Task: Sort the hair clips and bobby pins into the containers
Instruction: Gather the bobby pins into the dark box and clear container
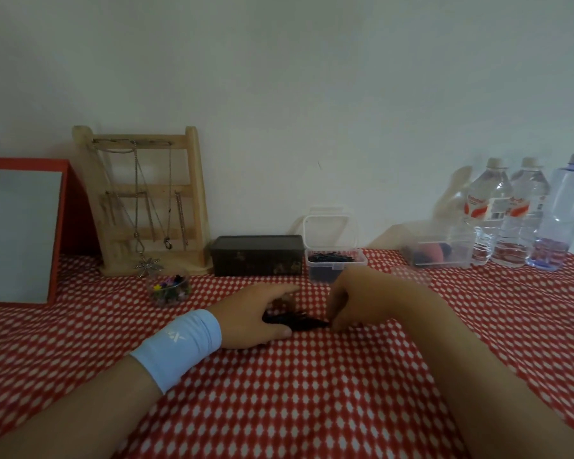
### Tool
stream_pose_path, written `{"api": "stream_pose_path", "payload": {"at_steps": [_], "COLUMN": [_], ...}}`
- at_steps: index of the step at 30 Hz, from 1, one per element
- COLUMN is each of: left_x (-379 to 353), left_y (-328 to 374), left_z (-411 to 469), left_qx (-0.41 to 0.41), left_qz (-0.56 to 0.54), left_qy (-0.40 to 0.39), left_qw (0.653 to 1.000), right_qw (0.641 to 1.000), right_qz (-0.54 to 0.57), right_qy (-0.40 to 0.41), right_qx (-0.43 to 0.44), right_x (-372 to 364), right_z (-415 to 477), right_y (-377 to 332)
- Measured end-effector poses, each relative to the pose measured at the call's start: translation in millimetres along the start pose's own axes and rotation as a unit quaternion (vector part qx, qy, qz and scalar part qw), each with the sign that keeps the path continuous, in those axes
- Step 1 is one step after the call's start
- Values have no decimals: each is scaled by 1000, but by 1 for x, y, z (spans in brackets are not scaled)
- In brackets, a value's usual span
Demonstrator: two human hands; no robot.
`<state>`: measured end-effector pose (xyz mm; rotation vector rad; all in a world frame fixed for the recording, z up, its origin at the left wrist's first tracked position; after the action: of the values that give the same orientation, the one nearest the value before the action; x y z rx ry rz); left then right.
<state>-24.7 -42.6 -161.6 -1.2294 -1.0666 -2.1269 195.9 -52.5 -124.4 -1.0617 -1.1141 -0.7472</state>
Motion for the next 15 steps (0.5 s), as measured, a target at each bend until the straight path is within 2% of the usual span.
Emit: {"api": "stream_pose_path", "payload": {"at_steps": [8, 11, 13, 15], "left_x": [4, 19, 26, 28], "left_y": [2, -7, -13, -13], "left_z": [0, 0, -3, -6], "left_qx": [-12, 10, 42, 47], "left_qz": [-6, 78, 159, 167], "left_qy": [11, -27, -64, -81], "left_qw": [1000, 997, 984, 982], "right_qw": [997, 995, 997, 995], "right_qz": [4, -12, -3, -13], "right_qy": [72, 98, 66, 18], "right_qx": [24, 12, 49, 93], "right_x": [-13, -14, -20, -28], "right_z": [7, 6, 5, 5], "right_y": [-14, -20, -31, -40]}}
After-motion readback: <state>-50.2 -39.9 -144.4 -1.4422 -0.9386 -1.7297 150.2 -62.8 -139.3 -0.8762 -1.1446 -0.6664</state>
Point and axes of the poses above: each hand's wrist, its own z-axis towards the middle knuckle, its own x-axis out of the back of the hand, y = z × x, the point moved 1 cm from there along z, towards the middle knuckle, and after that the axes turned 11 degrees about y, right-handed, at the moved point
